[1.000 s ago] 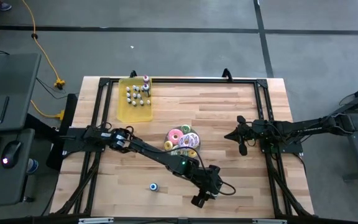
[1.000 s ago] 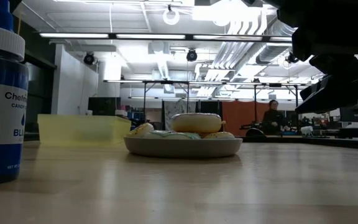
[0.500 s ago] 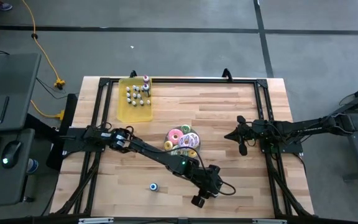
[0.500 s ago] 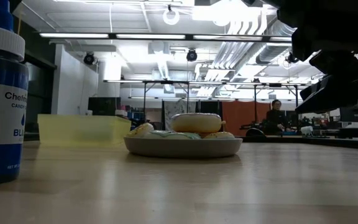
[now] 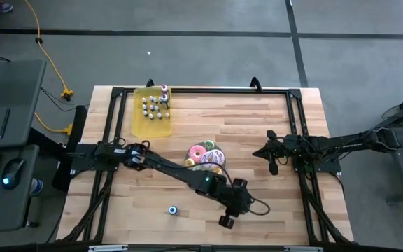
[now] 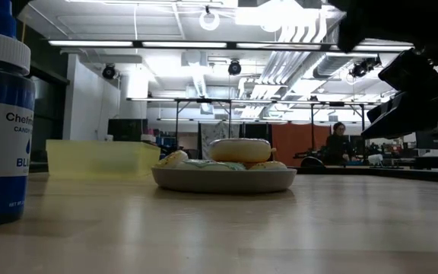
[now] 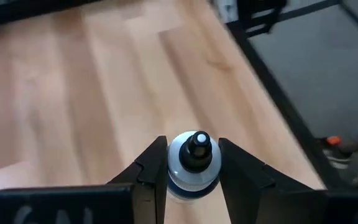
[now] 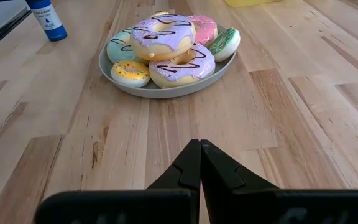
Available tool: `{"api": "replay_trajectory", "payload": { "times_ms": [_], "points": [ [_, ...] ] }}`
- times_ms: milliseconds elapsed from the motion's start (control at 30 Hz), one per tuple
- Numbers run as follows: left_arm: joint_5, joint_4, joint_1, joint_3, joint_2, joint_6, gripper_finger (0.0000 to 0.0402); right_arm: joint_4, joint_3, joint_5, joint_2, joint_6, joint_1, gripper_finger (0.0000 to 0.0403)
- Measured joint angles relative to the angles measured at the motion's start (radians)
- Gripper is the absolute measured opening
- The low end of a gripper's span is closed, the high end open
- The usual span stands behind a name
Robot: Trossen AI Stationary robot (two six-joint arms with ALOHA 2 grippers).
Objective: Pick & Place food coloring
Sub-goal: Put the large black food coloring bottle into the yellow bin
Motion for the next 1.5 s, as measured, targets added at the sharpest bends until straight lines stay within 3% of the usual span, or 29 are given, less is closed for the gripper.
{"api": "replay_trajectory", "payload": {
  "times_ms": [200, 667, 1333, 1500],
  "points": [
    [-0.088, -0.182, 0.02, 0.134, -0.009, -0.021, 0.0099, 0.0, 0.0, 0.0, 0.0, 0.0, 0.0, 0.0],
    [-0.209, -0.524, 0.108, 0.133, -0.191, -0.03, 0.0099, 0.0, 0.0, 0.0, 0.0, 0.0, 0.0, 0.0],
    [-0.409, -0.921, 0.299, 0.132, -0.403, -0.226, 0.0099, 0.0, 0.0, 0.0, 0.0, 0.0, 0.0, 0.0],
    [-0.454, -0.984, 0.325, 0.016, -0.51, -0.262, 0.0099, 0.0, 0.0, 0.0, 0.0, 0.0, 0.0, 0.0]
  ]
}}
